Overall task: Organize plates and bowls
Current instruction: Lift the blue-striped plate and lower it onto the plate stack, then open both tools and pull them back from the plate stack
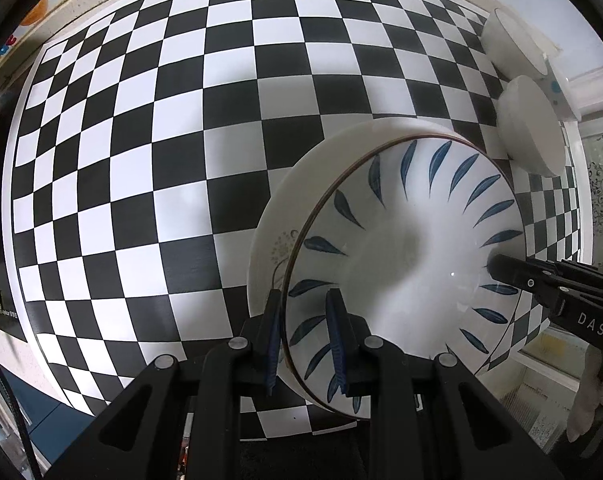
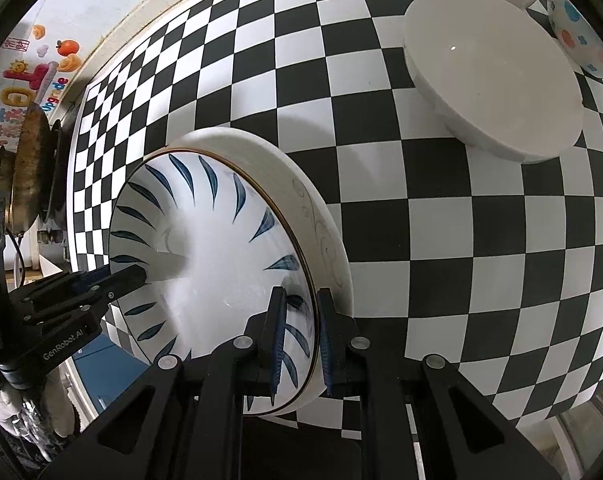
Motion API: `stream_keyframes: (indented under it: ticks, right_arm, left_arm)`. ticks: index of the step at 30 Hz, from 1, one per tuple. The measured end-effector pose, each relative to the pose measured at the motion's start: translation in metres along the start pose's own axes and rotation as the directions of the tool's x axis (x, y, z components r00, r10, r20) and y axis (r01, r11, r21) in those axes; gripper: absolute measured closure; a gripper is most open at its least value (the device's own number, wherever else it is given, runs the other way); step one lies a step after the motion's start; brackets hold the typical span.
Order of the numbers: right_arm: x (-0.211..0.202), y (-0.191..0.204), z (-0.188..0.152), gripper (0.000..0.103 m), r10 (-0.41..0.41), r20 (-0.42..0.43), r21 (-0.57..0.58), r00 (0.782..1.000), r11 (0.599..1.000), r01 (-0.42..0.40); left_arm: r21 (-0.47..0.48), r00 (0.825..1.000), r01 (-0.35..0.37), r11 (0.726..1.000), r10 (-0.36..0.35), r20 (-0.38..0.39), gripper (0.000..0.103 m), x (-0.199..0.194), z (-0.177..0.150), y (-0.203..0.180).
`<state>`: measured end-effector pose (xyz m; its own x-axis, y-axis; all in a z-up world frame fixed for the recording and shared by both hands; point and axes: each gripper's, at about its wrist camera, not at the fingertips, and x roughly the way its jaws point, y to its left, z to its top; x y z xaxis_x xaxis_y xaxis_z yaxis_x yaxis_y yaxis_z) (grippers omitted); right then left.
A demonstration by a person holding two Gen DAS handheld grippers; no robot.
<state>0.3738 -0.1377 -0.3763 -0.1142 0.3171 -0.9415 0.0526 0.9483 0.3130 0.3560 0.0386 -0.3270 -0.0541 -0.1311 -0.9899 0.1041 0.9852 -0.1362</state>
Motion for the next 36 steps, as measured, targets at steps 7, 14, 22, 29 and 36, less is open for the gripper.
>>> stream_keyframes:
  ticks: [7,14,22,29,36]
  right_arm:
    - [0.005,0.001,0.0,0.086,-0.001,-0.001,-0.001,1.0,1.0,0.001]
    - [0.005,0.003,-0.001,0.085,-0.015,0.0,-0.007,1.0,1.0,0.015]
    - [0.004,0.004,-0.004,0.082,-0.026,0.012,0.016,1.0,1.0,0.026]
    - [0.002,0.003,-0.007,0.08,-0.038,0.021,0.037,0.999,0.999,0.037]
    - [0.0,0.002,-0.008,0.076,-0.032,0.025,0.054,0.999,0.998,0.031]
  left_arm:
    - [-0.007,1.0,-0.004,1.0,0.003,-0.016,0.084,0.008,0.001,-0.001]
    - [-0.017,1.0,0.003,1.0,-0.003,-0.022,0.084,0.018,0.001,0.0]
    - [-0.041,0.999,0.021,0.999,-0.022,-0.031,0.083,0.022,-0.001,0.008]
    - [-0.056,0.999,0.031,0.998,-0.033,-0.042,0.083,0.021,0.001,0.015]
    - [-0.063,0.999,0.02,0.998,-0.023,-0.042,0.083,0.017,0.001,0.019]
